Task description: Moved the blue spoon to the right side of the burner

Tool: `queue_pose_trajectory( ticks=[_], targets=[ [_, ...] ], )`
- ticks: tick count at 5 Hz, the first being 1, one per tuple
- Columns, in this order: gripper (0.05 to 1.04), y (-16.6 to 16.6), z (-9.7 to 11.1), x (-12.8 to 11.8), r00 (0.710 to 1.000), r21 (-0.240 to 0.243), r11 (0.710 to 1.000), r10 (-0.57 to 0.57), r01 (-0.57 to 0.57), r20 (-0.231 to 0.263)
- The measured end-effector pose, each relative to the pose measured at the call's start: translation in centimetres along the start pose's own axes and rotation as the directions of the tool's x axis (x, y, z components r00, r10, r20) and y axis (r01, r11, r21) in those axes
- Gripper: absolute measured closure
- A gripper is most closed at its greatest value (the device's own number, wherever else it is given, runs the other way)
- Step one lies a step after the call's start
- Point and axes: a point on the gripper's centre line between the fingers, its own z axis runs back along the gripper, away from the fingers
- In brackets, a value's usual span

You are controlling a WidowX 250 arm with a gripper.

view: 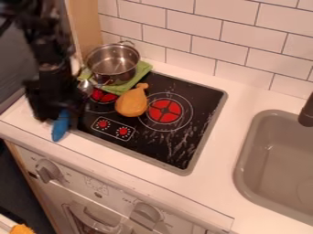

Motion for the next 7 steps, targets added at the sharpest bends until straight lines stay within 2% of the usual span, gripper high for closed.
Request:
queue_pose_trajectory(
  ticks=[1,2,3,4,5,6,7],
  targets=[
    [0.146,0.2,-0.2,0.4,1.000,-0.003,1.000,0.010,-0.010,-0.011],
    [0.430,0.0,-0.3,0.5,1.000,-0.006,1.000,0.023,-0.023,-0.013],
    [0.663,-0.3,-0.2,0.3,1.000,-0.006,1.000,0.026,-0.026,-0.006],
    [0.673,-0.4,0.1,-0.1,0.997,0.013,0.997,0.071,-0.071,-0.021],
    [0.673,-0.4,3.2,-0.8,0.986,0.063,0.984,0.165,-0.164,0.000],
    [0.673,-3.3,6.8,-0.5,0.991,0.091,0.988,0.124,-0.128,0.040],
    [0.673,-8.0,8.3,1.3,0.996,0.028,1.000,-0.017,0.015,0.090]
  ],
)
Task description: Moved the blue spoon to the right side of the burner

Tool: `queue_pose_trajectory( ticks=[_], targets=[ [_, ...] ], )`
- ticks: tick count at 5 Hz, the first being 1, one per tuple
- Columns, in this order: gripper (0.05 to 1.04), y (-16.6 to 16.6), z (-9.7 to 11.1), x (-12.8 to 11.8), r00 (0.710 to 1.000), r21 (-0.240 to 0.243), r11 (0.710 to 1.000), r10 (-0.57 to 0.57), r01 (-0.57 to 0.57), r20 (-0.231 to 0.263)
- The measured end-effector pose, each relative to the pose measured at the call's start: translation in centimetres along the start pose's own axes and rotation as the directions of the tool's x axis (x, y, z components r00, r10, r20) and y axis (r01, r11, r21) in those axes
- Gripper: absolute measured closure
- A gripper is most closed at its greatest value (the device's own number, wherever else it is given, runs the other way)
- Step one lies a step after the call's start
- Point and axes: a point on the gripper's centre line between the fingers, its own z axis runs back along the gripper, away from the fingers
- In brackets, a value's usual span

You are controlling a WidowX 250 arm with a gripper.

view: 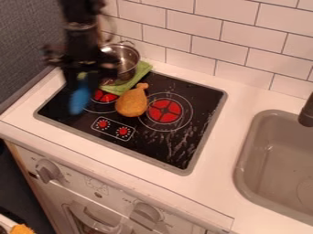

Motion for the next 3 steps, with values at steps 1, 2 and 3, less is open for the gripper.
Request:
queue_pose_trajectory(
  ticks=[1,2,3],
  targets=[
    [0.673,-6.1,-1.6,1.3,0.988,-0.053,0.987,-0.155,0.154,-0.023],
    [0.673,-10.7,-3.0,2.0,0.976,-0.074,0.975,-0.214,0.211,-0.033],
    [0.673,-12.5,-3.9,2.5,0.979,-0.100,0.977,-0.195,0.189,-0.057]
  ],
)
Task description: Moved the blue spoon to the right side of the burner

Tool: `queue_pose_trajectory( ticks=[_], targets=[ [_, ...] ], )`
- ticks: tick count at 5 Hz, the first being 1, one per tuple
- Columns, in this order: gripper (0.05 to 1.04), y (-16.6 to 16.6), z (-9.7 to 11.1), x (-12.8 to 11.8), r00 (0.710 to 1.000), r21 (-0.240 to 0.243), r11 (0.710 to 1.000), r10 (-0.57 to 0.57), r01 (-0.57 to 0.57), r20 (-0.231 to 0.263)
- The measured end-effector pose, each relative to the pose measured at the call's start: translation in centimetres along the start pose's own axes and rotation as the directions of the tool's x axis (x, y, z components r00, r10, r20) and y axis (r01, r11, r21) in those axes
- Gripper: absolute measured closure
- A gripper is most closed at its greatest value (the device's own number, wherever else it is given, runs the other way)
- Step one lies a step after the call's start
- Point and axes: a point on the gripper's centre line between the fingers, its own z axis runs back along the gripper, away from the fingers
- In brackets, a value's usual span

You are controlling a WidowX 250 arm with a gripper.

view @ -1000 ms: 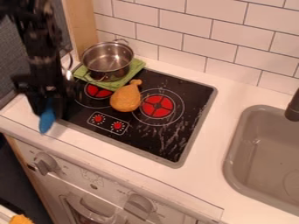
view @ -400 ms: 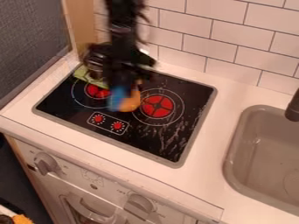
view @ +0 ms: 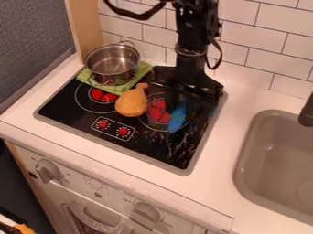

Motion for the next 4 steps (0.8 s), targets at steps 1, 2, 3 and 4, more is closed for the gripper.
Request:
queue_pose_trajectory(
  ticks=[1,2,3,4],
  targets=[
    [0.673,-0.48,-0.85,0.52,0.999,-0.020,0.999,0.032,-0.032,-0.020],
    [0.595,-0.38,-0.52,0.76,0.999,-0.011,0.999,0.041,-0.041,-0.021],
    [0.283,-0.08,-0.54,0.85,1.000,0.007,1.000,0.005,-0.005,-0.017],
    [0.085,-0.10,-0.62,0.51,1.000,0.029,0.999,-0.022,0.023,-0.010]
  ],
)
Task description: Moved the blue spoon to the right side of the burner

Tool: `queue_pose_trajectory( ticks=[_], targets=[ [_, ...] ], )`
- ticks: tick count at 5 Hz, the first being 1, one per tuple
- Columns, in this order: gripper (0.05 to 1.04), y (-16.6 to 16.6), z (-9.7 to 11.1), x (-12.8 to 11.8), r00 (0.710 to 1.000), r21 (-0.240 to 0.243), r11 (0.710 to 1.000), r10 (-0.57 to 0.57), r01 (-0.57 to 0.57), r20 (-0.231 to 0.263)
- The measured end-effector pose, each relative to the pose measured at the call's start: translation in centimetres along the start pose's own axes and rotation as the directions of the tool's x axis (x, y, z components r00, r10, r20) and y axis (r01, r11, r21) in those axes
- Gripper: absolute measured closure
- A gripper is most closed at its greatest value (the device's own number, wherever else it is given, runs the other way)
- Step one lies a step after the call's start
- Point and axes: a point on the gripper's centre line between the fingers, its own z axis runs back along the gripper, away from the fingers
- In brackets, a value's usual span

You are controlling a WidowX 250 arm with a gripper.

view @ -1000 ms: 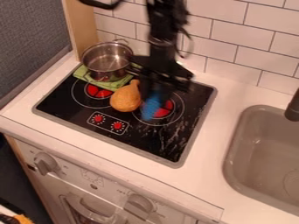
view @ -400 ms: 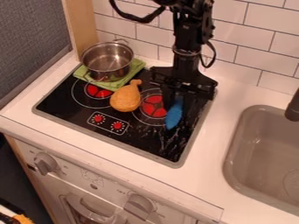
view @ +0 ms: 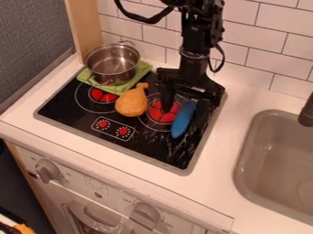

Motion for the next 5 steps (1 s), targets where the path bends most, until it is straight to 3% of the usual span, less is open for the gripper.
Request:
queue_pose_trajectory(
  ticks=[1,2,3,5],
  targets=[
    [0.079,-0.13,2.32,-0.03,0.996,0.015,1.000,-0.023,0.022,0.080],
    [0.083,-0.21,2.50,-0.40,0.996,0.005,1.000,-0.022,0.022,0.085],
    [0.083,-0.22,2.59,-0.84,0.996,-0.035,0.997,-0.070,0.072,0.047],
    [0.083,0.14,2.64,-0.66,0.997,-0.038,0.997,-0.064,0.066,0.052]
  ],
)
